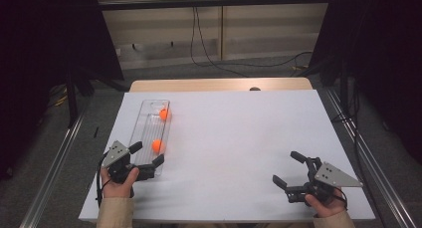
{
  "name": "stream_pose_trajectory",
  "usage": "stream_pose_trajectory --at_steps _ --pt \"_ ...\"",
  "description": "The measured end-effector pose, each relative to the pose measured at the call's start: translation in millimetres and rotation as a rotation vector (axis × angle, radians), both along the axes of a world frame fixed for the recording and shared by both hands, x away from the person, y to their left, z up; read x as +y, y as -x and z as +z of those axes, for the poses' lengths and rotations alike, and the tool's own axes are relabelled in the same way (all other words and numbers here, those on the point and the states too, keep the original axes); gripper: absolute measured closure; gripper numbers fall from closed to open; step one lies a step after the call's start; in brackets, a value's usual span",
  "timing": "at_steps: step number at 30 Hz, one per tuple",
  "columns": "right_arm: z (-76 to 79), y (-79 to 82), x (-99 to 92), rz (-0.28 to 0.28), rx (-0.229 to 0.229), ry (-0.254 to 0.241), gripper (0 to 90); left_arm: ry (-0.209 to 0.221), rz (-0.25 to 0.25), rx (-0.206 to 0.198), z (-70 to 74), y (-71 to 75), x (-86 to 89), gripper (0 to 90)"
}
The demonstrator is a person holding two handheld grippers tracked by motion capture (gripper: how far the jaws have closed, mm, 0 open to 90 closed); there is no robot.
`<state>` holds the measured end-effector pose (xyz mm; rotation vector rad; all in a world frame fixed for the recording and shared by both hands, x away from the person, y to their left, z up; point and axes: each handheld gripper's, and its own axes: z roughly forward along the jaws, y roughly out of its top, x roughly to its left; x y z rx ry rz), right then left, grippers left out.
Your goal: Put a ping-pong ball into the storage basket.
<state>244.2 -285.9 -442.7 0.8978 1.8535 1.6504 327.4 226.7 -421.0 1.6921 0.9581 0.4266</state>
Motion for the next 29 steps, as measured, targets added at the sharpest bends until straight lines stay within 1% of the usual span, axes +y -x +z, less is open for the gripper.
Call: stream_pose_trajectory --at_steps 5,7,9,11,20,21,25,29 --pt "-0.1 0.1 0.3 0.001 0.000 0.002 1.7 0.004 0.002 -0.002 -2.3 1.7 1.0 3.6" --pt "-0.1 0.0 0.3 0.002 0.000 0.003 1.7 -0.002 0.000 0.001 -2.6 2.2 1.8 3.6" --pt "-0.1 0.1 0.4 0.003 0.000 0.004 1.7 0.003 0.000 -0.002 -3.9 2.3 1.7 3.6" --pt "-0.1 0.1 0.4 0.002 0.001 0.004 1.7 -0.001 -0.002 0.005 -4.9 3.0 1.9 3.6" --pt "-0.5 -0.2 0.4 0.001 0.004 0.005 1.7 0.012 -0.009 -0.008 -8.2 7.7 2.1 3.6" --pt "-0.4 -0.3 0.3 0.001 0.004 0.006 1.7 0.004 -0.016 -0.013 -8.4 7.9 2.8 3.6" --pt "-0.6 -0.3 0.6 0.001 0.004 0.007 1.7 0.013 -0.009 -0.014 -9.8 8.4 2.7 3.5" --pt "-0.9 -0.5 0.9 -0.001 0.007 0.006 1.7 0.009 -0.012 -0.022 -10.5 8.2 1.6 3.6"
